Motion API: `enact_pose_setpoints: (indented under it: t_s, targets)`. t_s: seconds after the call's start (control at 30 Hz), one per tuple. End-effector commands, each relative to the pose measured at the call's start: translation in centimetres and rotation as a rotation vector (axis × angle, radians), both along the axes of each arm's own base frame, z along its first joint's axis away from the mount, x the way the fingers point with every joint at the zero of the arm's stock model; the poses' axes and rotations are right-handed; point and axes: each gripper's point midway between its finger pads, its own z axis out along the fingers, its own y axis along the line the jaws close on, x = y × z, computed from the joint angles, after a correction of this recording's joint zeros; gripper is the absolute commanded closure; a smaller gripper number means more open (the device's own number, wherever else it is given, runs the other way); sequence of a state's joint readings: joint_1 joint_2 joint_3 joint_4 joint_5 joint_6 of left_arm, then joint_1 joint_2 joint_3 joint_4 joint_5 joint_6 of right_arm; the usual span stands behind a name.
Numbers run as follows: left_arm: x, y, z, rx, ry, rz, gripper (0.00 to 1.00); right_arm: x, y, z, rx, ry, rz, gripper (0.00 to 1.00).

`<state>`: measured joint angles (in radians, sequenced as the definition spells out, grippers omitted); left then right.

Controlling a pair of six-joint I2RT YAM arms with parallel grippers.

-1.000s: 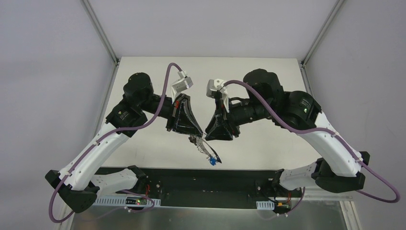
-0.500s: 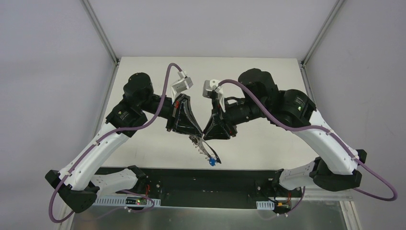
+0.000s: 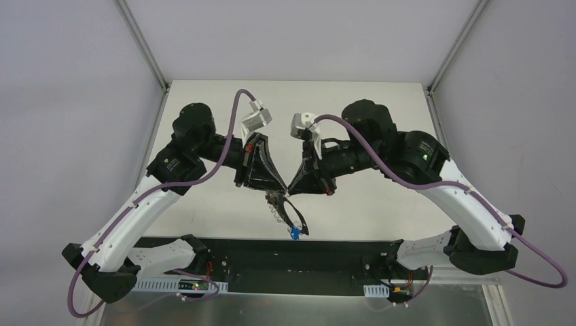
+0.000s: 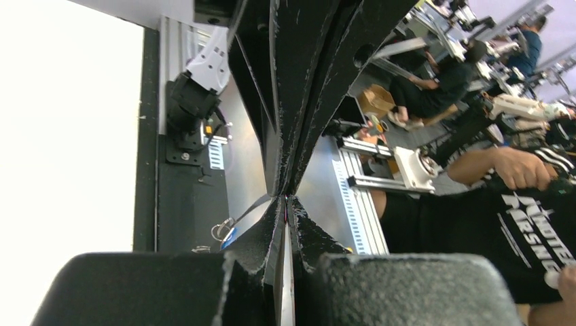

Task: Put the keys on the keyring

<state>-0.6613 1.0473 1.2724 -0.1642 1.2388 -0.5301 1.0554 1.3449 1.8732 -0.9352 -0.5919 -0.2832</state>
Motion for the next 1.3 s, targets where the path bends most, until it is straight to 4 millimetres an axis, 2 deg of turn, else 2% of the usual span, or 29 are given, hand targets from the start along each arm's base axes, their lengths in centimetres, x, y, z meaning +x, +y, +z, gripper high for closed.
enact_pose_setpoints:
  t_s: [0.0,0.1,0.23,0.4,0.83,1.03,1.27]
  targets:
    - [-0.3,1.0,4.8,-0.123,-0.165,0.115,0.95,-0.2,-0.1,2.1,0.161,-0.042,-0.030,1.00]
    - [-0.3,1.7,6.2,-0.157,-0.188,0.194,0.90,0.1,-0.8,2.8,0.269,-0.086,-0.086,1.00]
    - [-0.3,2.6,6.7,-0.183,-0.200,0.276,0.89,0.9,-1.4,4.1,0.423,-0.147,-0.163,1.00]
    - [0.1,2.6,6.2,-0.180,-0.170,0.308,0.91,1.8,-1.6,6.0,0.595,-0.190,-0.231,1.00]
    - [0.8,1.7,4.9,-0.176,-0.095,0.292,0.91,2.9,-2.1,8.8,0.896,-0.207,-0.313,1.00]
    - [0.5,2.1,4.9,-0.187,-0.108,0.300,0.91,3.4,-2.7,9.3,0.934,-0.218,-0.355,1.00]
    - [0.7,2.0,4.4,-0.183,-0.111,0.314,0.89,3.2,-2.6,8.8,0.869,-0.218,-0.348,1.00]
